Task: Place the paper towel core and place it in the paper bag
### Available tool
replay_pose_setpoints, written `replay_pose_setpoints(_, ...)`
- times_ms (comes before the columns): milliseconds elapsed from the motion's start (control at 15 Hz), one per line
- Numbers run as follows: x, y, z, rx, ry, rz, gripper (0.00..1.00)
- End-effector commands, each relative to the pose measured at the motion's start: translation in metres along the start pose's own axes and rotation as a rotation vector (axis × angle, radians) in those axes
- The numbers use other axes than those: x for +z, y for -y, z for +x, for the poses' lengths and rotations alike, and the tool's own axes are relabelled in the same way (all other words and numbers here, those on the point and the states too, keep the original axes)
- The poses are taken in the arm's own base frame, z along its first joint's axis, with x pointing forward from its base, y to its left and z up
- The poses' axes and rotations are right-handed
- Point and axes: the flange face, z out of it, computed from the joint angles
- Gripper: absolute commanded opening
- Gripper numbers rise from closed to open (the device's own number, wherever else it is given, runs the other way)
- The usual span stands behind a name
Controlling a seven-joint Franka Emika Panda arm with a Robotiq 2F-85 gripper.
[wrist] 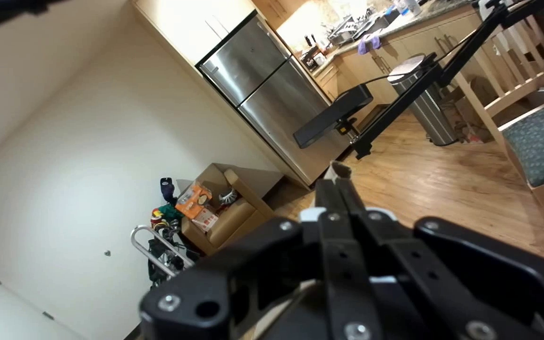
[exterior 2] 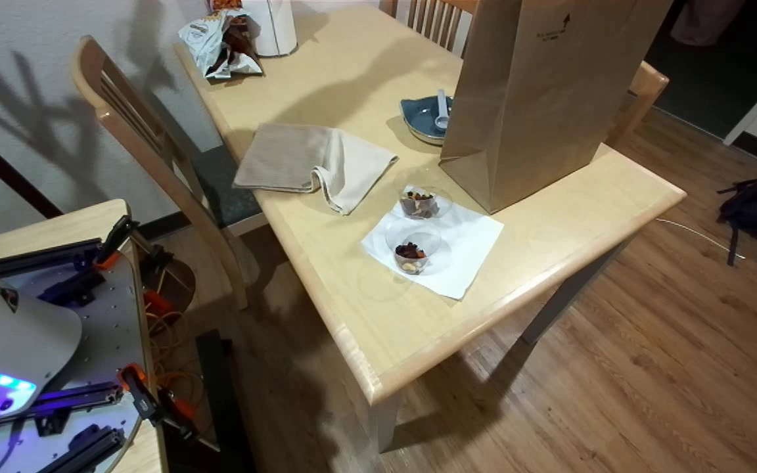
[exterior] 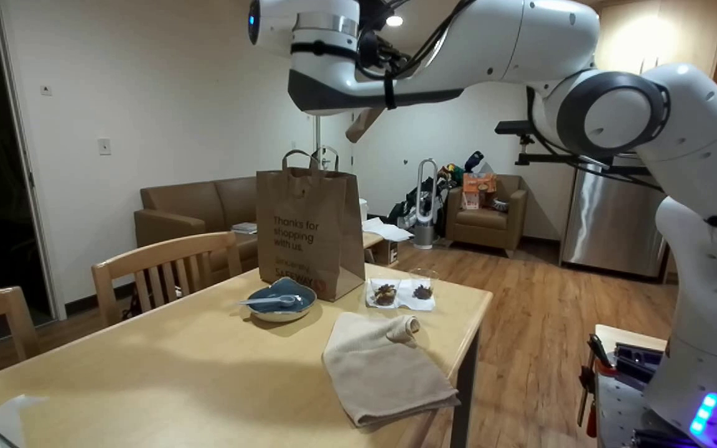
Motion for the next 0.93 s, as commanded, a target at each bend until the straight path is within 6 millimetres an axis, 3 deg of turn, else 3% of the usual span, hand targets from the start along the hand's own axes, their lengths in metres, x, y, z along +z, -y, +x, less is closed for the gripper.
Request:
replay_pose_setpoints(0, 0.000, 0.001, 0.000, 0.003, -0.004, -0.003, 0.02)
replay_pose_setpoints(333, -0.002, -0.005, 0.023, -0.079, -0.039, -0.050, 0.01)
replay_pose_setpoints(867, 0.021, -0.022, 0.067, -0.190, -0.111, -0.073, 0.01)
